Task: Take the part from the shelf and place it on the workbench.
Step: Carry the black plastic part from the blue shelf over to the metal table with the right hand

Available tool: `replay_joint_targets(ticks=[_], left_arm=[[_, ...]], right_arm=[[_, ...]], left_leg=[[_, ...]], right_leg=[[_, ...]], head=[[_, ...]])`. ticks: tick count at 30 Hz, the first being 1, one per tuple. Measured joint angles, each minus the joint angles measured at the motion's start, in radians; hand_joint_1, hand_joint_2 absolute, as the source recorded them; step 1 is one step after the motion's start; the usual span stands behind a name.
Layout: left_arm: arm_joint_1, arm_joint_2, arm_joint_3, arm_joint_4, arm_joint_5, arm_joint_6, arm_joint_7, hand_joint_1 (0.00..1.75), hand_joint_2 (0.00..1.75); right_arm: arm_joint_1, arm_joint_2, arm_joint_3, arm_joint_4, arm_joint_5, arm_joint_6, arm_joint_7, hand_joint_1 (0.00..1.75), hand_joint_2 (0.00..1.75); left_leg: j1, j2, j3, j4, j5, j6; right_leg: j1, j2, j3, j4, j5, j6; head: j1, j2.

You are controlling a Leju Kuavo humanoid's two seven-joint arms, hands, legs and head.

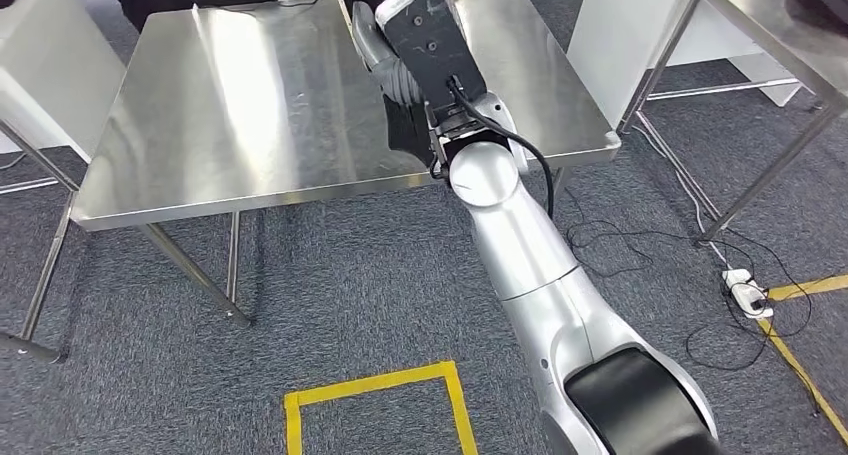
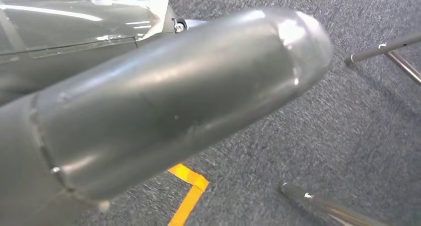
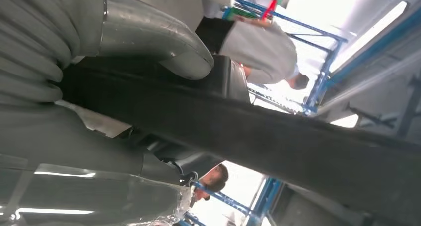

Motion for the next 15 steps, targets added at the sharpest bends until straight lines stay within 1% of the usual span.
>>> replay_joint_targets(ticks=[1, 2, 3, 4, 5, 6, 7, 8, 9, 10, 11, 12, 13, 14, 15], left_arm=[[0.000, 0.002, 0.000, 0.000, -0.002, -0.009, 0.000, 0.00, 0.00], [0.000, 0.003, 0.000, 0.000, -0.005, -0.017, 0.000, 0.00, 0.00], [0.000, 0.003, 0.000, 0.000, -0.007, -0.024, 0.000, 0.00, 0.00], [-0.001, 0.003, 0.000, -0.001, -0.010, -0.032, 0.000, 0.00, 0.00], [-0.002, 0.004, 0.000, -0.001, -0.012, -0.043, 0.000, 0.00, 0.00], [-0.002, 0.005, 0.000, -0.001, -0.015, -0.055, 0.000, 0.00, 0.00], [-0.001, 0.007, -0.001, -0.001, -0.018, -0.067, 0.000, 0.00, 0.00], [-0.001, 0.008, -0.001, -0.001, -0.022, -0.080, 0.000, 0.00, 0.00], [0.000, 0.010, -0.002, -0.001, -0.027, -0.091, 0.000, 0.00, 0.00], [0.000, 0.011, -0.005, -0.002, -0.033, -0.102, 0.000, 0.00, 0.00], [0.001, 0.011, -0.009, -0.004, -0.042, -0.113, 0.000, 0.00, 0.00], [0.001, 0.011, -0.015, -0.006, -0.050, -0.122, 0.000, 0.00, 0.00], [0.002, 0.011, -0.022, -0.008, -0.055, -0.130, 0.000, 0.00, 0.00], [0.003, 0.011, -0.027, -0.010, -0.060, -0.138, 0.000, 0.00, 0.00], [0.004, 0.011, -0.032, -0.011, -0.064, -0.145, 0.000, 0.00, 0.00]], right_arm=[[-0.003, -0.001, -0.005, 0.006, 0.003, 0.000, -0.003, 1.75, 1.75], [-0.006, -0.002, -0.011, 0.012, 0.004, -0.001, -0.006, 1.75, 1.75], [-0.009, -0.004, -0.020, 0.017, 0.004, -0.001, -0.010, 1.75, 1.75], [-0.009, -0.007, -0.031, 0.022, 0.002, -0.001, -0.015, 1.75, 1.75], [-0.008, -0.012, -0.042, 0.027, -0.001, -0.001, -0.021, 1.75, 1.75], [-0.002, -0.016, -0.054, 0.031, -0.004, -0.001, -0.026, 1.75, 1.75], [0.006, -0.022, -0.065, 0.034, -0.005, -0.001, -0.031, 1.75, 1.75], [0.014, -0.026, -0.077, 0.035, -0.004, -0.002, -0.034, 1.75, 1.75], [0.022, -0.030, -0.087, 0.035, 0.001, -0.005, -0.037, 1.75, 1.75], [0.027, -0.033, -0.096, 0.034, 0.008, -0.010, -0.037, 1.75, 1.75], [0.031, -0.038, -0.105, 0.031, 0.019, -0.016, -0.035, 1.75, 1.75], [0.034, -0.042, -0.113, 0.026, 0.029, -0.021, -0.032, 1.75, 1.75], [0.038, -0.048, -0.121, 0.020, 0.041, -0.024, -0.026, 1.75, 1.75], [0.044, -0.056, -0.129, 0.014, 0.056, -0.027, -0.017, 1.75, 1.75], [0.051, -0.063, -0.135, 0.006, 0.074, -0.029, -0.005, 1.75, 1.75]], left_leg=[[0.002, -0.009, 0.002, -0.004, 0.003, 0.006], [0.004, -0.017, 0.005, -0.008, 0.006, 0.013], [0.007, -0.024, 0.008, -0.012, 0.009, 0.019], [0.009, -0.031, 0.009, -0.013, 0.011, 0.023], [0.009, -0.039, 0.009, -0.013, 0.012, 0.026], [0.009, -0.048, 0.009, -0.013, 0.012, 0.028], [0.009, -0.057, 0.009, -0.013, 0.012, 0.028], [0.009, -0.064, 0.009, -0.013, 0.012, 0.028], [0.009, -0.070, 0.009, -0.012, 0.012, 0.028], [0.009, -0.075, 0.009, -0.012, 0.011, 0.027], [0.007, -0.079, 0.009, -0.010, 0.010, 0.026], [0.005, -0.083, 0.008, -0.009, 0.009, 0.023], [0.003, -0.086, 0.006, -0.006, 0.007, 0.021], [0.001, -0.087, 0.005, -0.004, 0.006, 0.020], [0.001, -0.088, 0.005, -0.003, 0.005, 0.020]], right_leg=[[-0.001, 0.003, 0.000, 0.003, -0.004, 0.005], [-0.003, 0.018, -0.006, 0.017, -0.013, 0.009], [-0.005, 0.040, -0.021, 0.052, -0.031, 0.010], [-0.008, 0.066, -0.048, 0.107, -0.055, 0.010], [-0.008, 0.083, -0.082, 0.178, -0.083, 0.008], [-0.009, 0.091, -0.117, 0.245, -0.104, 0.008], [-0.009, 0.093, -0.142, 0.288, -0.113, 0.010], [-0.009, 0.094, -0.149, 0.292, -0.107, 0.015], [-0.009, 0.095, -0.137, 0.254, -0.085, 0.021], [-0.010, 0.096, -0.108, 0.185, -0.055, 0.027], [-0.009, 0.099, -0.074, 0.107, -0.025, 0.028], [-0.009, 0.101, -0.045, 0.047, 0.000, 0.026], [-0.009, 0.103, -0.027, 0.009, 0.015, 0.023], [-0.009, 0.104, -0.019, -0.006, 0.021, 0.020], [-0.009, 0.104, -0.018, -0.007, 0.024, 0.017]], head=[[0.000, 0.000], [0.000, 0.000], [0.002, 0.000], [0.004, 0.000], [0.005, 0.000], [0.006, 0.000], [0.006, 0.000], [0.007, 0.000], [0.008, 0.000], [0.008, 0.000], [0.009, 0.000], [0.009, 0.000], [0.008, 0.000], [0.008, 0.000], [0.007, 0.000]])
